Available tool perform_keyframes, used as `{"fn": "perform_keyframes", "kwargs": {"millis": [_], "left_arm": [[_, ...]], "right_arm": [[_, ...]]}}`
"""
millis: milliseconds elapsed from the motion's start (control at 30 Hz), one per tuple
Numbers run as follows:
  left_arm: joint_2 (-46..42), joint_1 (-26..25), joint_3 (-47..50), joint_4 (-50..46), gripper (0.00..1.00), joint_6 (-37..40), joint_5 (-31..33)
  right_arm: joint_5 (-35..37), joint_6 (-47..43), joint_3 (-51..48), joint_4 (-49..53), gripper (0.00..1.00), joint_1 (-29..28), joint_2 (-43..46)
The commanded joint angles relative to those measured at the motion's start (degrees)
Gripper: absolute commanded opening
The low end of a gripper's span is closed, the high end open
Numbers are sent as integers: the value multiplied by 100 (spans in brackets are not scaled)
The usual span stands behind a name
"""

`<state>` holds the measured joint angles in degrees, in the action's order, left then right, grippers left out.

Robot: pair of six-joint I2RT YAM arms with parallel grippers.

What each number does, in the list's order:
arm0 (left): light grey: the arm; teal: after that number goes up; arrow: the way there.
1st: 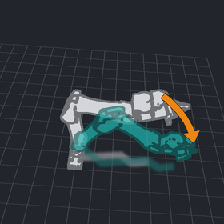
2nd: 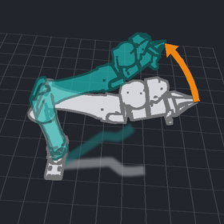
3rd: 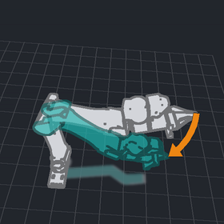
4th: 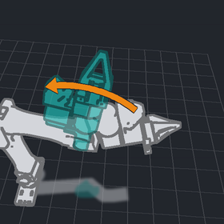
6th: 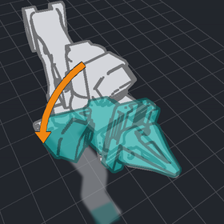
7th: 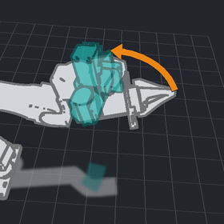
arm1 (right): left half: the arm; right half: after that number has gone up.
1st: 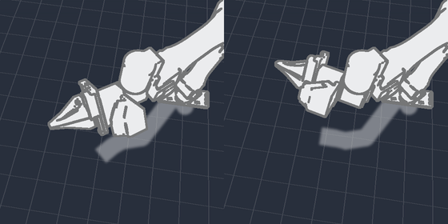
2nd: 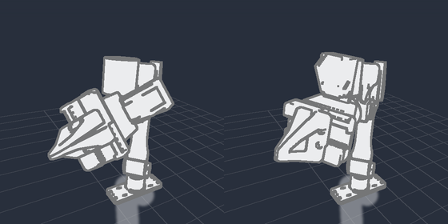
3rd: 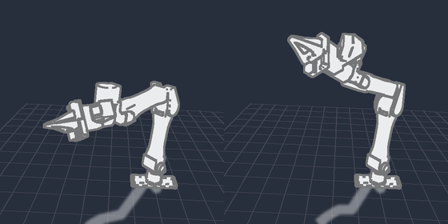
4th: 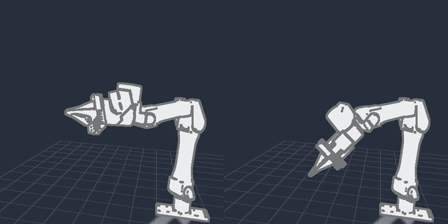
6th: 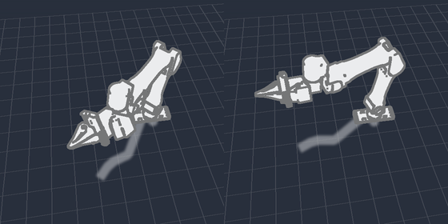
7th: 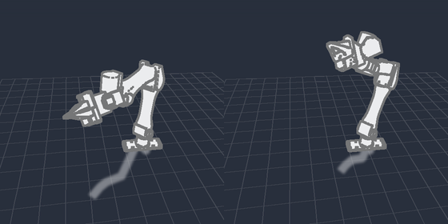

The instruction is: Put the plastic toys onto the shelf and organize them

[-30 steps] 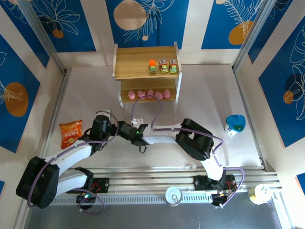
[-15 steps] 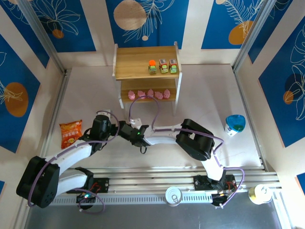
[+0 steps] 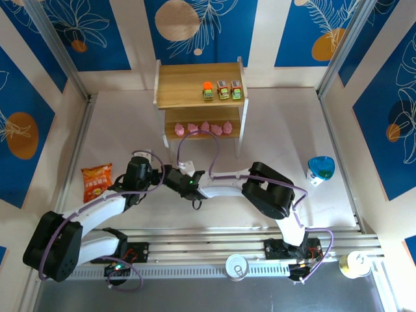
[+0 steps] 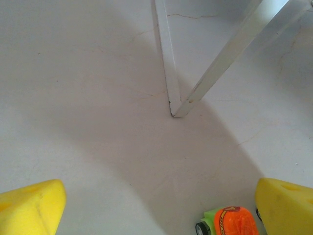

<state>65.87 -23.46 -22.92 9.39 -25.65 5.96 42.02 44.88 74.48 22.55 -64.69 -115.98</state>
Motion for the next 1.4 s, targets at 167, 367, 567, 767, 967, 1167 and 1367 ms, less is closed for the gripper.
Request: {"fn": "perform_keyframes", "kwargs": {"millis": [167,367,567,767,967,1167,1367], "left_arm": [[10,44,-6,166,99,3,-180],[-34,27,7,239,99,86,-258],[-144,-271,-77,134,100,328,-27],[-211,-629,-156,52,100,547,283],[-268,-1049,-265,-25,100,806,655],[-336,-1219,-274,10,100,938,785],[-362,-1341,-296,19,100,1035,850]], "right_arm": [[410,145,-156,500,30,-8,769],[559,329,-258,923,30,-85,1377],[759,296,-149,1316,30,-158,2008],[960,97,402,1799,30,-219,2290],[1143,-138,1118,2212,30,-229,2370],[1263,-445,1724,2375,30,-177,2370],[1212,-762,2322,2451,30,-50,2329]]}}
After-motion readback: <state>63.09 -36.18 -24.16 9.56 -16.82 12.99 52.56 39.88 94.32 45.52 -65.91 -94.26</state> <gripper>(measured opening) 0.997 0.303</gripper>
